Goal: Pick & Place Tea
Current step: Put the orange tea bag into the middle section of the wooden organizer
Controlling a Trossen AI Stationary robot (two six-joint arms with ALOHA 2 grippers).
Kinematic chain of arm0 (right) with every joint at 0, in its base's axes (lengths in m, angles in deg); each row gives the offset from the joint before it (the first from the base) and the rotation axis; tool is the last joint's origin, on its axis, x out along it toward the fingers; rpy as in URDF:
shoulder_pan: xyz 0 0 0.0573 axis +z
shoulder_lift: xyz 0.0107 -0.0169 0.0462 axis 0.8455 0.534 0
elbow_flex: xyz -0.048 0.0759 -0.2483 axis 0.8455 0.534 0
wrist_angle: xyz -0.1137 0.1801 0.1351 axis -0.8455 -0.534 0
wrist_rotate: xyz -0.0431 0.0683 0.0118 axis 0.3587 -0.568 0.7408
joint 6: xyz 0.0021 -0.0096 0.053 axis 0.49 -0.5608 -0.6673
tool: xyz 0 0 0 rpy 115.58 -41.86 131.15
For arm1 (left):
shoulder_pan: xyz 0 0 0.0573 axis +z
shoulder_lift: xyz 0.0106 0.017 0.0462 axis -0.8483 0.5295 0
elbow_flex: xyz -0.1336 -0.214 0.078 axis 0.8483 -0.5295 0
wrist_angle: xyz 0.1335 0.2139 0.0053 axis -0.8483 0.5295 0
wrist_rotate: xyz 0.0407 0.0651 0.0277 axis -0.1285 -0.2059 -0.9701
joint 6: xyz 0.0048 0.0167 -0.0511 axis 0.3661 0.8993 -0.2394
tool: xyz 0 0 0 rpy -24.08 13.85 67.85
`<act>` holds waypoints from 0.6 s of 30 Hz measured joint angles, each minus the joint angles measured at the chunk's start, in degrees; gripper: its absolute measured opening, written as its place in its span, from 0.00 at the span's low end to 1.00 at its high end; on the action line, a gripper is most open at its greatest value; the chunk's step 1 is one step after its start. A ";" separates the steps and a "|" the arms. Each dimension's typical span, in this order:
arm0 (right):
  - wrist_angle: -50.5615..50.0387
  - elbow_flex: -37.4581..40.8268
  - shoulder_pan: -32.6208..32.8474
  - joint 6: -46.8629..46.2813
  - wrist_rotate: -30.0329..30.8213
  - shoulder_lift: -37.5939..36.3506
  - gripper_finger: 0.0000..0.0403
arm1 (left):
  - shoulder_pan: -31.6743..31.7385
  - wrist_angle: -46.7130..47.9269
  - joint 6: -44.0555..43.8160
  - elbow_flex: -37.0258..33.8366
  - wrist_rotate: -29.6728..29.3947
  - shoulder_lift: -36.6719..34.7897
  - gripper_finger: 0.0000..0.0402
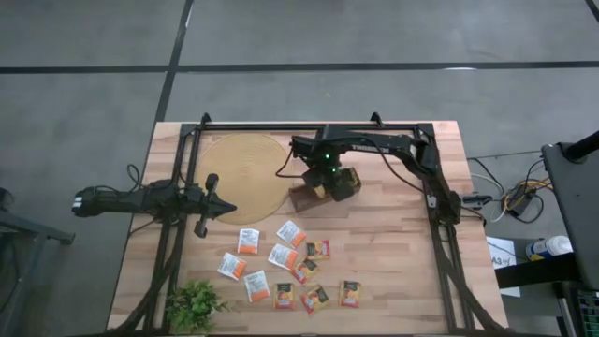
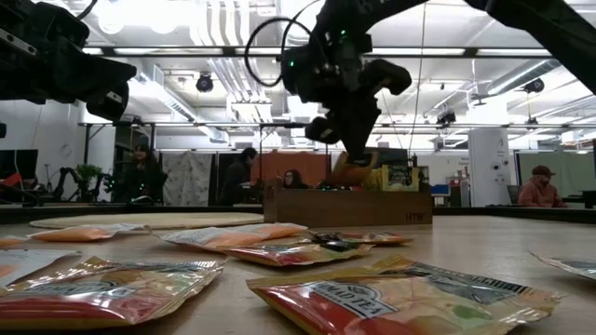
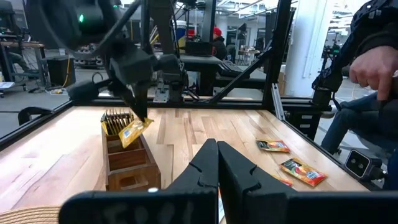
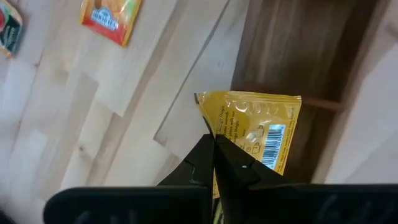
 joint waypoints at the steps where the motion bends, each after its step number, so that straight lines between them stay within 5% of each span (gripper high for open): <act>1: -0.53 -0.14 -0.12 -0.19 0.04 0.38 0.02 | 0.00 0.00 0.00 0.01 0.00 0.00 0.00; 18: 1.99 2.83 -0.33 -3.10 0.19 0.68 0.02 | 0.00 0.00 0.00 0.01 0.00 -0.02 0.00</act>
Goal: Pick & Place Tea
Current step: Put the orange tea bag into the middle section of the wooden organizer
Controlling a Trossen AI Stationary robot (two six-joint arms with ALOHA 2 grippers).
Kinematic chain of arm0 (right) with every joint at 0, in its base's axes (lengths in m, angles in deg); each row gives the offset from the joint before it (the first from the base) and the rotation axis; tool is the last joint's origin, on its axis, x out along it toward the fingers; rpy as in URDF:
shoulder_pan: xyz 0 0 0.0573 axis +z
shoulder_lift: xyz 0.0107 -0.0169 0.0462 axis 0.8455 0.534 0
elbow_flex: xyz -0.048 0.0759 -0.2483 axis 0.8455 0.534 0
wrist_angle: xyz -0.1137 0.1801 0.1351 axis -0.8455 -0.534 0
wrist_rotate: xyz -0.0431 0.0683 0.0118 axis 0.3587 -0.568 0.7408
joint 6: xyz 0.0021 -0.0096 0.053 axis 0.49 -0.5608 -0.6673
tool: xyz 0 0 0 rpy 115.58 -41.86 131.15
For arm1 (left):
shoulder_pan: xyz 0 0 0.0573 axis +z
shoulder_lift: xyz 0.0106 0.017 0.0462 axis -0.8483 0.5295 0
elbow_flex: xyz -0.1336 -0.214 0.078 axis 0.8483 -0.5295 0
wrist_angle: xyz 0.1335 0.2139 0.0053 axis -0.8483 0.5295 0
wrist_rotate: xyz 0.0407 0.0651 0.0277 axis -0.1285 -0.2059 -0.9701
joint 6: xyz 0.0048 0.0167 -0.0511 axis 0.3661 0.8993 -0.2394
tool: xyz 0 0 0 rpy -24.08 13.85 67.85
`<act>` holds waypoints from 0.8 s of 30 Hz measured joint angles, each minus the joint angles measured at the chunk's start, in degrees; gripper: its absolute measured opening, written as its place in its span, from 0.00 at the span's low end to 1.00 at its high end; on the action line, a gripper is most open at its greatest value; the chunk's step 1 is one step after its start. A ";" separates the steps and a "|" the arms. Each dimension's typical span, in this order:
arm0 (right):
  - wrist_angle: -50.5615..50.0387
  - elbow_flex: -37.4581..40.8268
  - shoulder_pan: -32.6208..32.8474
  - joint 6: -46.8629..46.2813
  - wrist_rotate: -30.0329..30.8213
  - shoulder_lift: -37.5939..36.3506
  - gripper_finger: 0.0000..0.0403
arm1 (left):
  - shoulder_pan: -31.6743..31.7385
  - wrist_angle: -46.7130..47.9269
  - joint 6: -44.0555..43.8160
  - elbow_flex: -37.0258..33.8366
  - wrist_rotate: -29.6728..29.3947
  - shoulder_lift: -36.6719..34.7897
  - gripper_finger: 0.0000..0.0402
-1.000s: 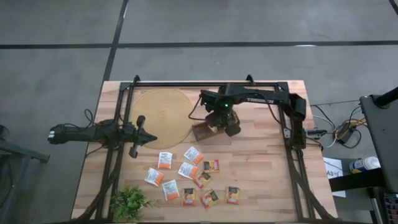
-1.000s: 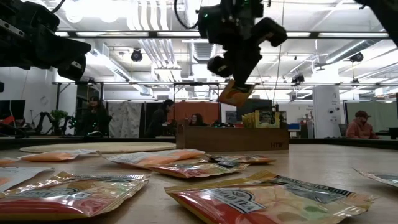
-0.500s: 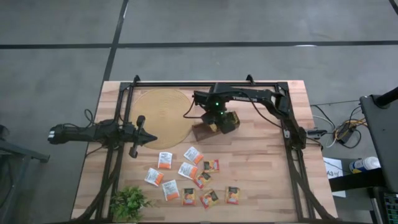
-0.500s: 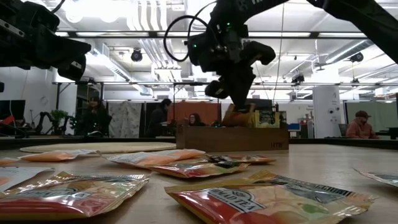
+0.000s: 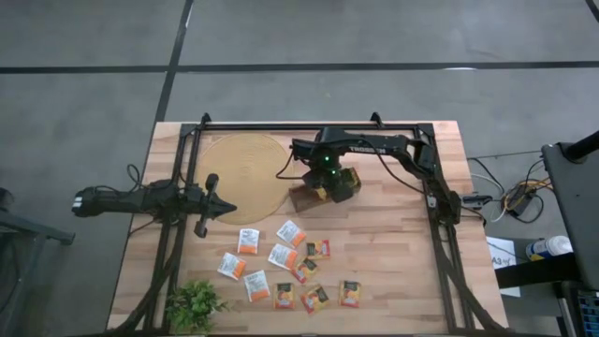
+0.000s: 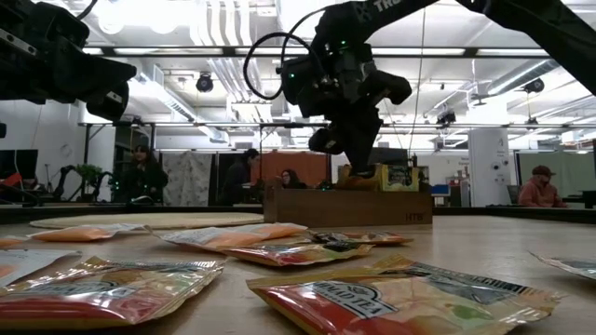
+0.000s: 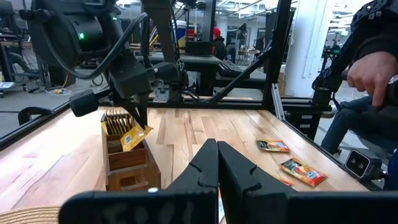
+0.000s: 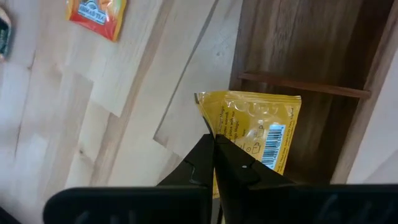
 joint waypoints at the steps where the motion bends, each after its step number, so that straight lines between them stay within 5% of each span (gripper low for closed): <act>1: 0.16 0.20 0.00 -0.44 0.02 0.01 0.02 | 0.00 0.00 0.00 0.00 0.00 0.00 0.00; 24: 1.38 0.53 0.03 -5.96 0.19 -5.74 0.34 | 0.04 0.02 0.00 -0.02 -0.02 0.00 0.00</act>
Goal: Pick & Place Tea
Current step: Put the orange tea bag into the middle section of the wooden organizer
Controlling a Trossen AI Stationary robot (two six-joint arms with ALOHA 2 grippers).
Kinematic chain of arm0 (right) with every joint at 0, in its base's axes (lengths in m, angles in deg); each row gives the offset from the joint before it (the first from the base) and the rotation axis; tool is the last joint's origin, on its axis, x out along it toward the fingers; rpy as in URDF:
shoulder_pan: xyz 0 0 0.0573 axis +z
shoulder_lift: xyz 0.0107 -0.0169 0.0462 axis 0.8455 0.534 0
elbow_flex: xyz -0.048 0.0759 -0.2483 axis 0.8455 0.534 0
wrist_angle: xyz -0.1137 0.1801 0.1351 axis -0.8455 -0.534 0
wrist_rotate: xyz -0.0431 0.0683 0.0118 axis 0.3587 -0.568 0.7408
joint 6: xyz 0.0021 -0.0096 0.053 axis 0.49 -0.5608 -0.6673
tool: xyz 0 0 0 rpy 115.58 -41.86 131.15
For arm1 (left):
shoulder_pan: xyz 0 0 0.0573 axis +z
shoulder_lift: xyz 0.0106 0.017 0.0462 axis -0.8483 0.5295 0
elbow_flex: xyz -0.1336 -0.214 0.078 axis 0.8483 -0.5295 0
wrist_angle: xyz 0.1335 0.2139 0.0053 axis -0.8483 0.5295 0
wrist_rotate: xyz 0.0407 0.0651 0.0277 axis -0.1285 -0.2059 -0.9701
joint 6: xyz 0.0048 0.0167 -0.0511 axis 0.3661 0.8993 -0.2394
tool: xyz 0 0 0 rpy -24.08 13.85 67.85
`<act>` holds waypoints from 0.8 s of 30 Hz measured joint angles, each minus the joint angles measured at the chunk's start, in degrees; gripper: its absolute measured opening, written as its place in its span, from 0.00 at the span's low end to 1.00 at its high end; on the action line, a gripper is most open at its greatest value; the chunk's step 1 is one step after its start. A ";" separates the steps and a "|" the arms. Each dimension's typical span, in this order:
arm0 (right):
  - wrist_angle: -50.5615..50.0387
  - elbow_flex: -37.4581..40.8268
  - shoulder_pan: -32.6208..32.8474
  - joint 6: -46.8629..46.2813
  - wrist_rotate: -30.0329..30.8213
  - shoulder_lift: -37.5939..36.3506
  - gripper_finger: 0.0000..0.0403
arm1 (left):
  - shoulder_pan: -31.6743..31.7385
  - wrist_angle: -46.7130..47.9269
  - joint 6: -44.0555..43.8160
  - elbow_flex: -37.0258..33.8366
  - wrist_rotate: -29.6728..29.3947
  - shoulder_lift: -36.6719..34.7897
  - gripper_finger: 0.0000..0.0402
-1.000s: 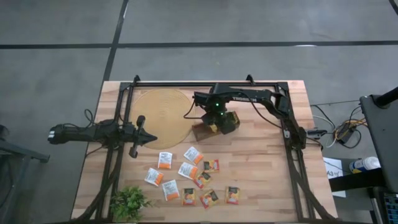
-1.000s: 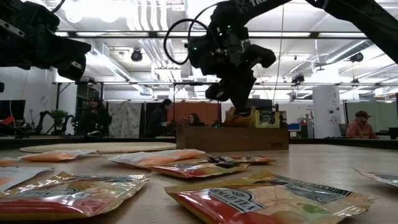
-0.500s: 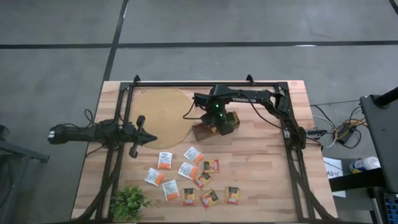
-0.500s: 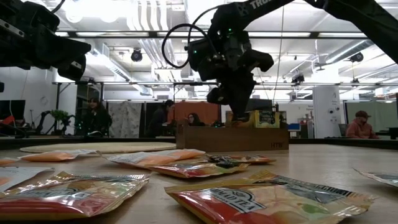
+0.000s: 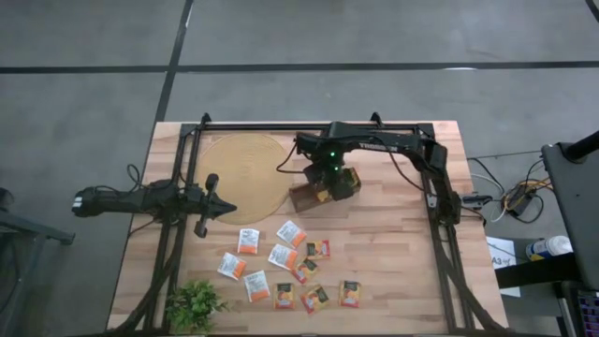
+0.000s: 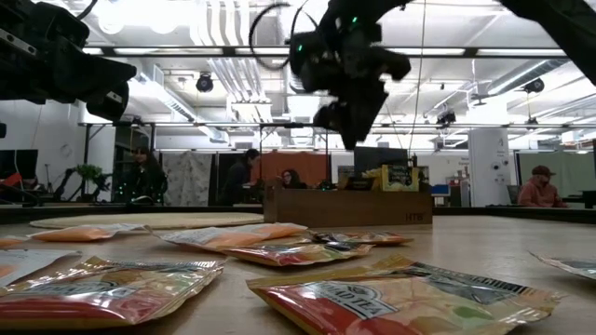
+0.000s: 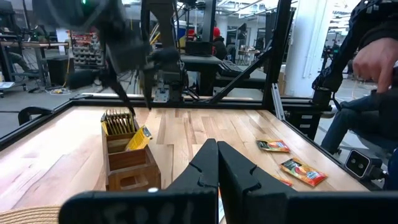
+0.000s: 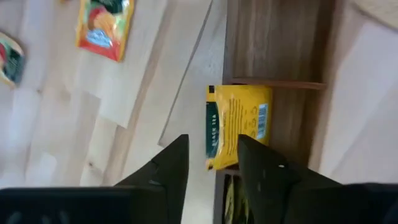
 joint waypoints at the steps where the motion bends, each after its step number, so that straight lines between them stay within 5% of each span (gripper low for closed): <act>1: 0.01 0.05 0.17 -1.05 -0.07 -1.09 0.35 | -0.01 0.00 0.00 0.00 0.01 0.00 0.00; 17: 9.38 16.24 8.80 -1.93 -6.24 -9.99 0.29 | -0.05 0.00 0.00 0.01 0.01 0.00 0.00; 24: 20.52 23.19 8.80 -3.07 1.04 -9.82 0.25 | -0.04 -0.01 0.00 0.00 0.01 0.00 0.00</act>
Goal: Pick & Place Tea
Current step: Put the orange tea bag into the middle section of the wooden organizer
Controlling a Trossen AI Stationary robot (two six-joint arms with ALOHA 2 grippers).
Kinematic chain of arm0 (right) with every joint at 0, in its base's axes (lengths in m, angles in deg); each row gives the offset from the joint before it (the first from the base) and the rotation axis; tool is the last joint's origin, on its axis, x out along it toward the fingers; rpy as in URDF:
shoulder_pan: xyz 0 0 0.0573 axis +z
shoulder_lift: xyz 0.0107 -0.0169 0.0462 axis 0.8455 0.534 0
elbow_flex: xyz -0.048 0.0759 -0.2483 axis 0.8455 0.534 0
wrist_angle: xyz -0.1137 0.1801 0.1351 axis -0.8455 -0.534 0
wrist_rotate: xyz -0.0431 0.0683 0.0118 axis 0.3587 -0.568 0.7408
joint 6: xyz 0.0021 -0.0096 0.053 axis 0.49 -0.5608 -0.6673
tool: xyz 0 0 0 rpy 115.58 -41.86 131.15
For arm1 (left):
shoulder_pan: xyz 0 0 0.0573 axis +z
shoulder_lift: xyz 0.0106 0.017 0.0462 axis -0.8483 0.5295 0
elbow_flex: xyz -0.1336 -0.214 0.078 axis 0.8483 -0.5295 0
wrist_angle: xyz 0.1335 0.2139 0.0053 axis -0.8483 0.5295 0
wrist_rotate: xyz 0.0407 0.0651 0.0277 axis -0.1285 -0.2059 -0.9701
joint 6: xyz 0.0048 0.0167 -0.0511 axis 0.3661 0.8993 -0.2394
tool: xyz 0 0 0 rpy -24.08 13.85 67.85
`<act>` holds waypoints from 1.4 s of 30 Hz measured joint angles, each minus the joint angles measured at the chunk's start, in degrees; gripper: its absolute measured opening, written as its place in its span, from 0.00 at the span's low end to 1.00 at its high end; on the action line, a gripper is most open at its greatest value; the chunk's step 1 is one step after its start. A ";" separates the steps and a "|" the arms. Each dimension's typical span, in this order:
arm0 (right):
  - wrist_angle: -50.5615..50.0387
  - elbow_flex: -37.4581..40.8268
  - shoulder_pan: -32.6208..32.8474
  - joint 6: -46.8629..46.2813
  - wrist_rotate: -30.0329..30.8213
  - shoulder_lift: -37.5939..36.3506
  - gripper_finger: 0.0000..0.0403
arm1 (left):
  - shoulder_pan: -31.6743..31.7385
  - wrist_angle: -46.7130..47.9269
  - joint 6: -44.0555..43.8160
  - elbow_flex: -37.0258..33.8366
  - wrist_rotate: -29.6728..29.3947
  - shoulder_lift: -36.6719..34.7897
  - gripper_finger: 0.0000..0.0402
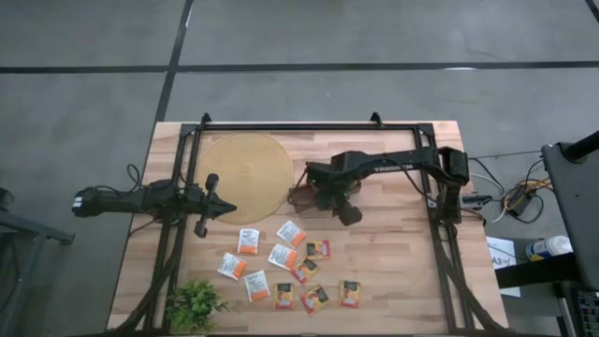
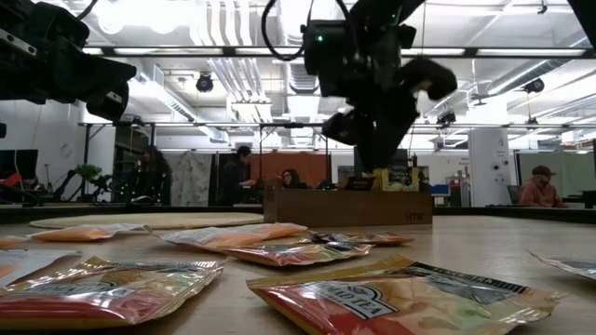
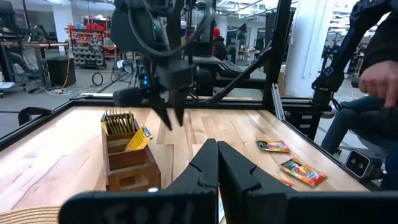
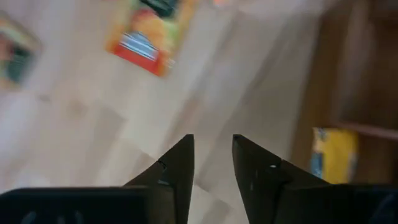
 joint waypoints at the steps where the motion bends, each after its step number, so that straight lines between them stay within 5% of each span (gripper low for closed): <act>1: 0.16 0.43 0.00 -0.20 2.13 0.00 0.24 | 0.00 0.00 0.00 0.02 0.00 0.00 0.00; 7: 1.41 2.34 -0.11 1.23 5.48 0.00 0.05 | 0.00 0.00 0.00 -0.01 0.01 0.00 0.00; 11: 2.24 3.31 0.00 1.21 5.41 0.01 0.02 | 0.00 -0.01 0.00 0.01 -0.01 0.00 0.00; 35: 6.75 1.84 10.56 -0.48 1.15 -0.40 0.02 | 0.04 -0.01 0.00 0.02 -0.01 0.00 0.00; 42: 7.11 -3.95 12.92 1.05 2.58 2.72 0.12 | 0.04 -0.01 0.02 -0.01 0.01 0.02 0.00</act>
